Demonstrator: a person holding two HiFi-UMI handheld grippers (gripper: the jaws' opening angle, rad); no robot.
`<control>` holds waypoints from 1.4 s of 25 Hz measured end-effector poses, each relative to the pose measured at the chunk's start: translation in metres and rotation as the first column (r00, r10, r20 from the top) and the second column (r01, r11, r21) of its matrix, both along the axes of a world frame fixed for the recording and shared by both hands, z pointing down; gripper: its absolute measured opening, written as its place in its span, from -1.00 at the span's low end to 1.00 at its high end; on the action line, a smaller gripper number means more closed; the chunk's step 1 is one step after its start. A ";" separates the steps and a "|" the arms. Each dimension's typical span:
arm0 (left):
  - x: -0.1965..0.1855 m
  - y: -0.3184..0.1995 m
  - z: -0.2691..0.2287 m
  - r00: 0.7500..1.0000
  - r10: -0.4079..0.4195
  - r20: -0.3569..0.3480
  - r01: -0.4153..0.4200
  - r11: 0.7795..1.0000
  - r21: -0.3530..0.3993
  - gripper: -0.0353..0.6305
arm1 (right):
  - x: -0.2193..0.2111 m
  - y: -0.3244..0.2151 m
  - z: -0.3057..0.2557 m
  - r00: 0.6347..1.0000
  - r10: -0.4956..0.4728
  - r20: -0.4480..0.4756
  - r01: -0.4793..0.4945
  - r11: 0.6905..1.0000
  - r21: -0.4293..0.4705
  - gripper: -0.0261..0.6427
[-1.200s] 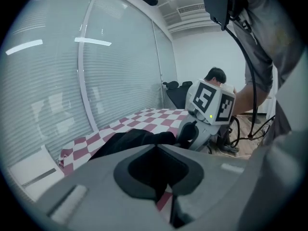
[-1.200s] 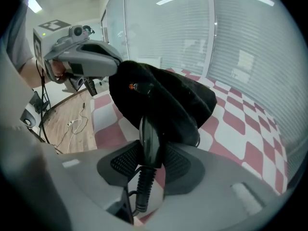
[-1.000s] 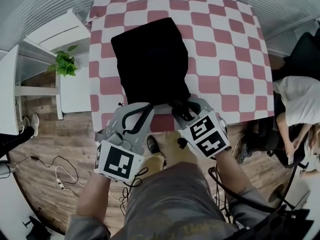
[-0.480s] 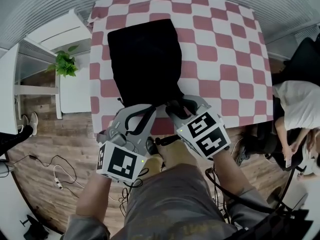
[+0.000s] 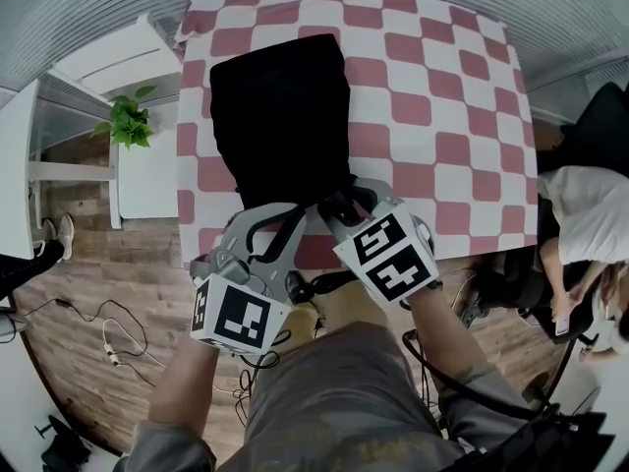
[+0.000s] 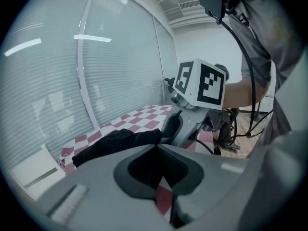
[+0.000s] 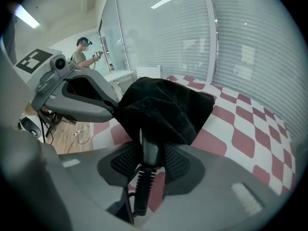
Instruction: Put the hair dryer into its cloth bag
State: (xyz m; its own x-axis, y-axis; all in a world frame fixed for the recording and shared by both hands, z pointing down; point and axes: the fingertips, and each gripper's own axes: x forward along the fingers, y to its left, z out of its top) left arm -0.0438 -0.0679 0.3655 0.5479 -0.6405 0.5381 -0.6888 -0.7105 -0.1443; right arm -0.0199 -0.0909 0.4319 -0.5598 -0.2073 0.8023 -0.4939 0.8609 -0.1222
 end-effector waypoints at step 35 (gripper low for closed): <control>-0.012 0.002 0.019 0.999 -0.043 0.011 0.043 0.999 0.001 -0.86 | 0.025 0.016 0.009 0.998 -0.070 0.003 0.069 0.992 0.110 -0.04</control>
State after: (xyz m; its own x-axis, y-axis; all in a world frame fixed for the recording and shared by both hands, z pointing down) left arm -0.0559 -0.0661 0.3843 0.5135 -0.6636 0.5440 -0.7172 -0.6800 -0.1525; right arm 0.0054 -0.0750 0.4411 -0.5815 -0.2537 0.7730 -0.4317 0.9016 -0.0288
